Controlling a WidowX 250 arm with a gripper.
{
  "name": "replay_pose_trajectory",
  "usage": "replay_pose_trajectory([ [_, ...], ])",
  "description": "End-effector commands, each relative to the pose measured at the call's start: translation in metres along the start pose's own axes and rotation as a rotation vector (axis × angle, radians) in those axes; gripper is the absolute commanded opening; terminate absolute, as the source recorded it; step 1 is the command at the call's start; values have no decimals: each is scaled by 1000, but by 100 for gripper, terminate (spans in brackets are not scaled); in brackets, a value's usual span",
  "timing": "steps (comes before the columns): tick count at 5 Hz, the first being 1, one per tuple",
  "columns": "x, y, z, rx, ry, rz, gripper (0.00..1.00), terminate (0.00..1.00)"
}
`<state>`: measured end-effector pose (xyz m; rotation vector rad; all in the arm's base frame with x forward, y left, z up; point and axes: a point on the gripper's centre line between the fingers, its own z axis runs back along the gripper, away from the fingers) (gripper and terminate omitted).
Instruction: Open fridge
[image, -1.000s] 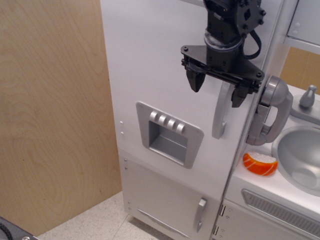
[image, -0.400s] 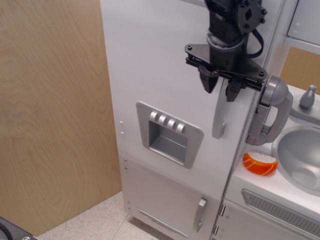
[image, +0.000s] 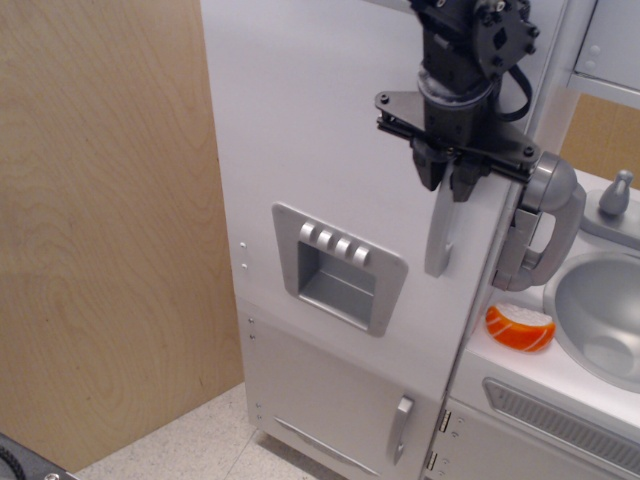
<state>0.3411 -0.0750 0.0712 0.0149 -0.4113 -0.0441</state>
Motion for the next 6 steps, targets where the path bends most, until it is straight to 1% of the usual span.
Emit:
replay_pose_trajectory([
  [1, -40, 27, 35, -11, -12, -62, 0, 0],
  [2, -52, 36, 43, -23, 2, -92, 0, 0],
  [3, -57, 36, 53, 9, 66, -60, 100, 0],
  [4, -71, 22, 62, 44, 127, -50, 100, 0],
  [5, -87, 12, 75, 55, 122, -51, 100, 0],
  [6, -106, -5, 81, 18, 144, -159, 100, 0],
])
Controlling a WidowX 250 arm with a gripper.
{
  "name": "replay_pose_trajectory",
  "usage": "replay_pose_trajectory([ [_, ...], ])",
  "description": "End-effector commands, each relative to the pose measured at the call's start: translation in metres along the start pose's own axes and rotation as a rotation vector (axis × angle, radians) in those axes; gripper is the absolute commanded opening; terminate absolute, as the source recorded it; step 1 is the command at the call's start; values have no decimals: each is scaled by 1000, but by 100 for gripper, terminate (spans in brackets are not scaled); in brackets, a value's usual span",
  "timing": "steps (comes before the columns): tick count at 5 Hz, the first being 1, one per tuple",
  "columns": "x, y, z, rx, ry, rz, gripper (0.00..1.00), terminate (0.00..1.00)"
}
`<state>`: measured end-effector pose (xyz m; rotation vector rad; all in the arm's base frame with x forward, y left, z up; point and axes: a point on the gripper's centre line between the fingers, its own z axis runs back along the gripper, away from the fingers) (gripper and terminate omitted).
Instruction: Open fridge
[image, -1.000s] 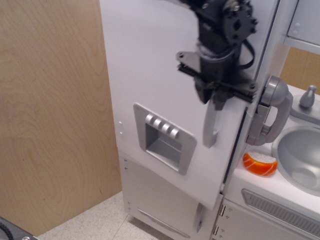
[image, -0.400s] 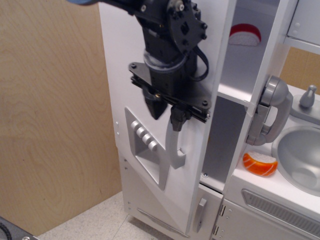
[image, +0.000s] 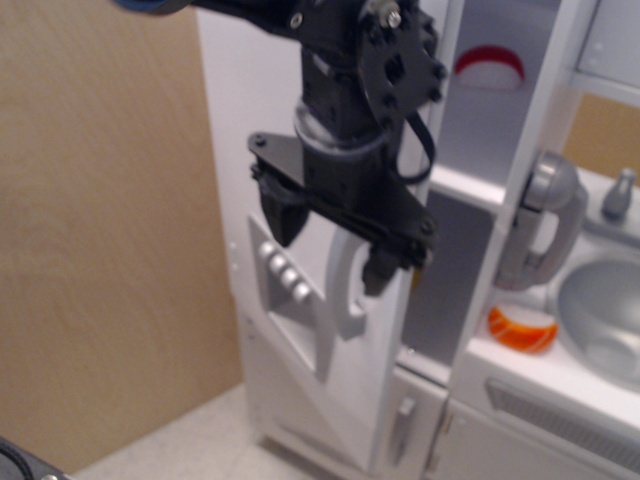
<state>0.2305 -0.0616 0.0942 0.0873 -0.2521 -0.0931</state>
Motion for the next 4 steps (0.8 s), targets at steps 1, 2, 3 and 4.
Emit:
replay_pose_trajectory([
  [1, -8, -41, 9, -46, 6, -176, 100, 0],
  [2, 13, -63, 7, -104, 28, -234, 100, 0],
  [3, 34, -82, 7, -129, 35, -267, 100, 0],
  [4, 48, -86, 6, -129, 15, -255, 100, 0],
])
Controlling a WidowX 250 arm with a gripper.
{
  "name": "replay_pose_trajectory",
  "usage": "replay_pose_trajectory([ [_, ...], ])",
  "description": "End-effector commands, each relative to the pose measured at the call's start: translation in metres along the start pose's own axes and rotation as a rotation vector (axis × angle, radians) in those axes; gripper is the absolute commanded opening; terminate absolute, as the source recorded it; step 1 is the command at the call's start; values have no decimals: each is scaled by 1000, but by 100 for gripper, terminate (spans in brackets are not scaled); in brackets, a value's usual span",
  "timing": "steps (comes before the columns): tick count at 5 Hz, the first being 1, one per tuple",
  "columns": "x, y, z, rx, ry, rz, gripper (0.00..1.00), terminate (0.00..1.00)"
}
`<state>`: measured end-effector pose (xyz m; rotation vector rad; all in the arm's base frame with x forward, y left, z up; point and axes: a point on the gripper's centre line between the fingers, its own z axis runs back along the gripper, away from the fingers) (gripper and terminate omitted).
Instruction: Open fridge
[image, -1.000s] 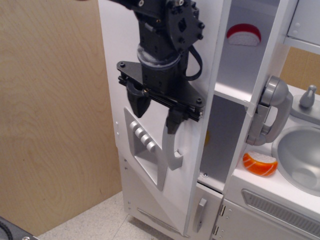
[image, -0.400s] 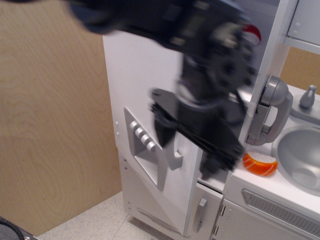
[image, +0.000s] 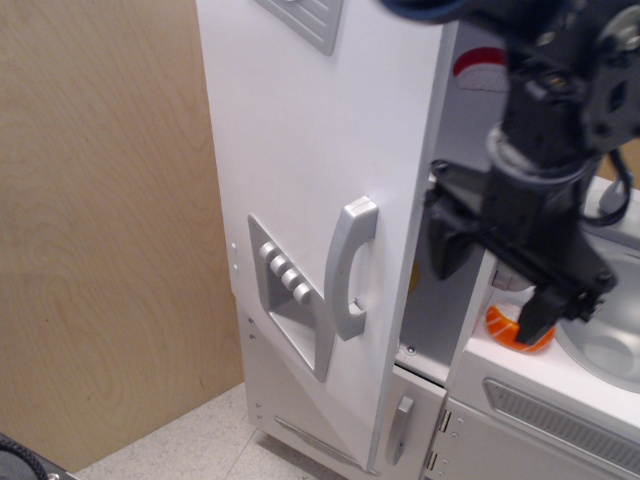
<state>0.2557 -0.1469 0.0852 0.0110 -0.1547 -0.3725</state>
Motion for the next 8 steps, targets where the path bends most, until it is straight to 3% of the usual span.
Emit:
replay_pose_trajectory([
  [1, 24, 11, 19, 5, -73, 37, 100, 0],
  [2, 20, 24, 20, 52, -56, 59, 100, 0],
  [3, 10, 29, 25, 61, -42, 67, 100, 0],
  [6, -57, 65, 42, 65, -28, 90, 100, 0],
  [8, -88, 122, 43, 103, -60, 197, 100, 0],
])
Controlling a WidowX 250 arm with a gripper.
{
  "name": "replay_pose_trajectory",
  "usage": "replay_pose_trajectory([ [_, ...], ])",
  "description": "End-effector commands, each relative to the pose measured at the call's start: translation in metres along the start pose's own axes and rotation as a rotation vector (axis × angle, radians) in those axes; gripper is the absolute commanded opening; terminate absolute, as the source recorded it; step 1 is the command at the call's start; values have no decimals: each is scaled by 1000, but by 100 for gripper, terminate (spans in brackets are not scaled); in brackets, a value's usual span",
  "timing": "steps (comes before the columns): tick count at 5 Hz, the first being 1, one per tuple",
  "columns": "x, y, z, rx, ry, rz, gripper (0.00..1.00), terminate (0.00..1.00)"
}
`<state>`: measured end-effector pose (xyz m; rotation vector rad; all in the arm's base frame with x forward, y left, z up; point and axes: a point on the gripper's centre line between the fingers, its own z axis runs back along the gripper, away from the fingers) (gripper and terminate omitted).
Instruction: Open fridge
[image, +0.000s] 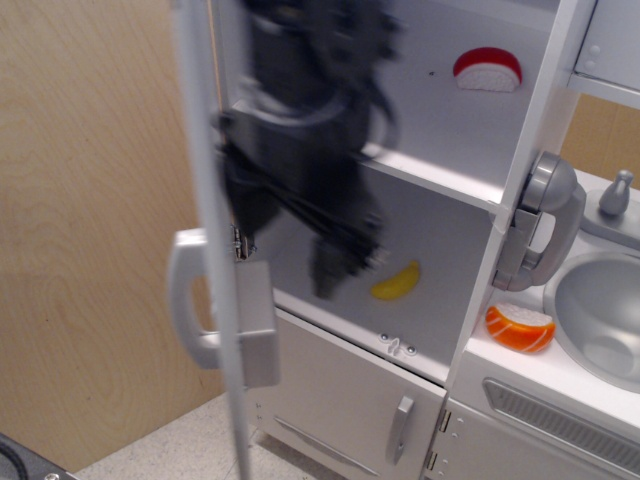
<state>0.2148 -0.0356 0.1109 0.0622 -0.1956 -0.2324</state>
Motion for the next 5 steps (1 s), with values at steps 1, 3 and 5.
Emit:
replay_pose_trajectory([
  [1, -21, 70, 8, 61, -54, 107, 100, 0],
  [3, -24, 136, 7, 91, -101, 143, 100, 0],
  [5, 6, 179, 4, 179, -109, 301, 100, 100],
])
